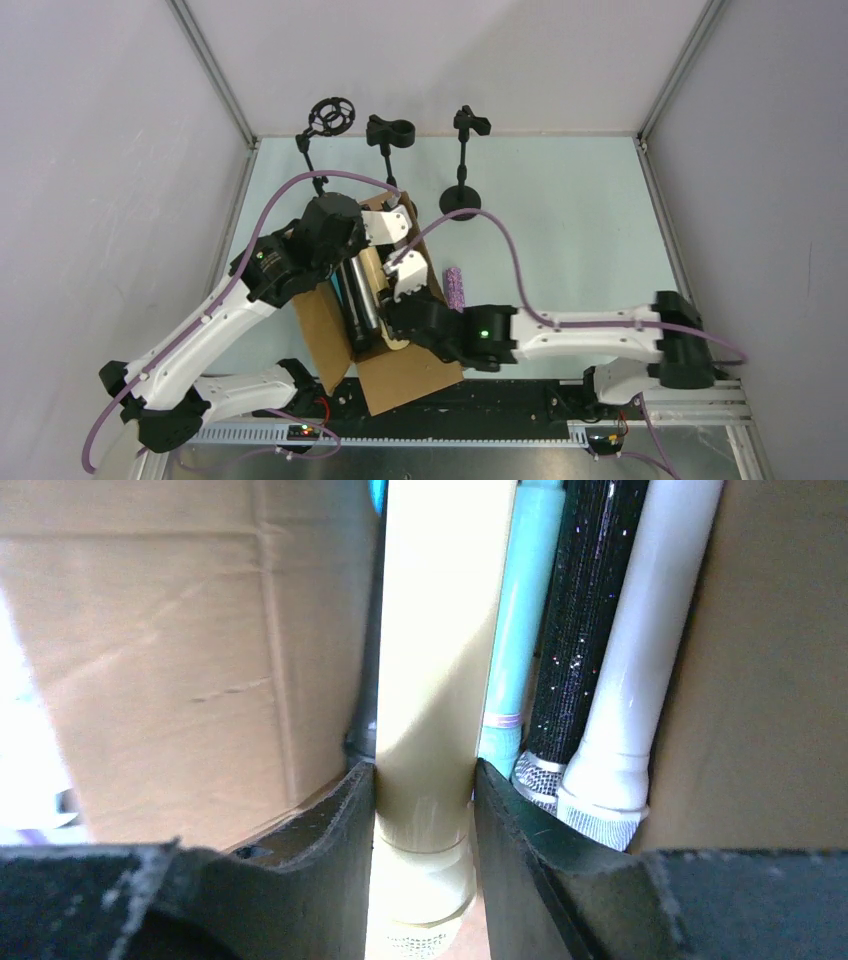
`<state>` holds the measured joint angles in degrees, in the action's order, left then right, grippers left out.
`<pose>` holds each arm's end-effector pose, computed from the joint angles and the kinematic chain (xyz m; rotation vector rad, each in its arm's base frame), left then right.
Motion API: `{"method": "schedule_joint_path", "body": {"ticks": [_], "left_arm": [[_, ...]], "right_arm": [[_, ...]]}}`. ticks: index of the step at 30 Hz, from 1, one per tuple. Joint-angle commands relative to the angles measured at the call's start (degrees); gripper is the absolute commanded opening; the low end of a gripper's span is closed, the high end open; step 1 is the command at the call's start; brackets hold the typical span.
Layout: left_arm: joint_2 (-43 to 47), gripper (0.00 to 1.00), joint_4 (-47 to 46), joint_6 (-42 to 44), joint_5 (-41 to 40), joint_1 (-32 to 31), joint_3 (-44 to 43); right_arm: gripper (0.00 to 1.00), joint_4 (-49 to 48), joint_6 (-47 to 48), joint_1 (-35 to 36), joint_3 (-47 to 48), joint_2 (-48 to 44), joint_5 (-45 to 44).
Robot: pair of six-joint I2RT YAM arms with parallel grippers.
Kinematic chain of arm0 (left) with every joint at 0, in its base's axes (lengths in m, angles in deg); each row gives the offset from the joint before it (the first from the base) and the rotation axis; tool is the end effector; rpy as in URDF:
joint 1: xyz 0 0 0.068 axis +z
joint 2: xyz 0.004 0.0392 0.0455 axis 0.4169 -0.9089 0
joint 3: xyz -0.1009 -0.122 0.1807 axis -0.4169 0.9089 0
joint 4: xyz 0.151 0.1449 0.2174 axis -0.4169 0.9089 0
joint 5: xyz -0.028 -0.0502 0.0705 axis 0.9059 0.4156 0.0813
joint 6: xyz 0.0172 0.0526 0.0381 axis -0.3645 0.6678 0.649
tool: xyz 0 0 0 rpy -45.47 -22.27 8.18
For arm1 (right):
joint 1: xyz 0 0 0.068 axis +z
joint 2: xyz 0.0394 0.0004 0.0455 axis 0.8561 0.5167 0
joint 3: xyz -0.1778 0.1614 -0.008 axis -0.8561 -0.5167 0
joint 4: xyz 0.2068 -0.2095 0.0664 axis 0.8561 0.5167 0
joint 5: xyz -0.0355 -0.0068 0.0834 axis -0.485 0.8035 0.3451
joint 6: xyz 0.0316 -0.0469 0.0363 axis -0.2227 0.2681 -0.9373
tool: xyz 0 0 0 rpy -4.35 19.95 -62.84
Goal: Attach the microphones to the stand
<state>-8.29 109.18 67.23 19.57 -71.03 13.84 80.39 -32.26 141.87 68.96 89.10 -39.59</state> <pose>0.2031 -0.1748 0.3678 1.3122 1.7211 0.5434 0.0807 0.3937 0.2475 -0.5816 1.9551 0.5700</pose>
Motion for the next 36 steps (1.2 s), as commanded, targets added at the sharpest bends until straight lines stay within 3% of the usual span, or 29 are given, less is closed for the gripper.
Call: {"method": "schedule_joint_path", "body": {"ticks": [1, 6, 12, 26, 30, 36], "left_arm": [[1.8, 0.0, -4.1, 0.1, -1.4, -0.2, -2.5], [1.9, 0.0, -4.1, 0.1, -1.3, -0.1, -2.3], [1.7, 0.0, -4.1, 0.1, -1.1, -0.1, -2.4], [1.4, 0.0, -4.1, 0.6, -1.0, -0.2, -1.6], [1.1, 0.0, -4.1, 0.6, -1.0, -0.1, -2.3], [1.0, 0.0, -4.1, 0.6, -0.7, -0.2, -2.3]], "right_arm": [[0.0, 7.6, -2.4, 3.4, -1.2, -8.9, -2.7], [0.0, 16.7, -6.8, 8.6, -1.9, -14.7, -6.4], [0.0, 31.0, -15.3, 9.8, -3.8, -22.6, -7.1], [0.0, 43.8, -23.9, 10.6, -5.8, -41.0, -16.1], [0.0, 46.3, -24.3, 2.2, -8.3, -40.1, -11.6], [0.0, 34.1, -17.9, -13.1, -20.4, -38.3, 2.9]]}}
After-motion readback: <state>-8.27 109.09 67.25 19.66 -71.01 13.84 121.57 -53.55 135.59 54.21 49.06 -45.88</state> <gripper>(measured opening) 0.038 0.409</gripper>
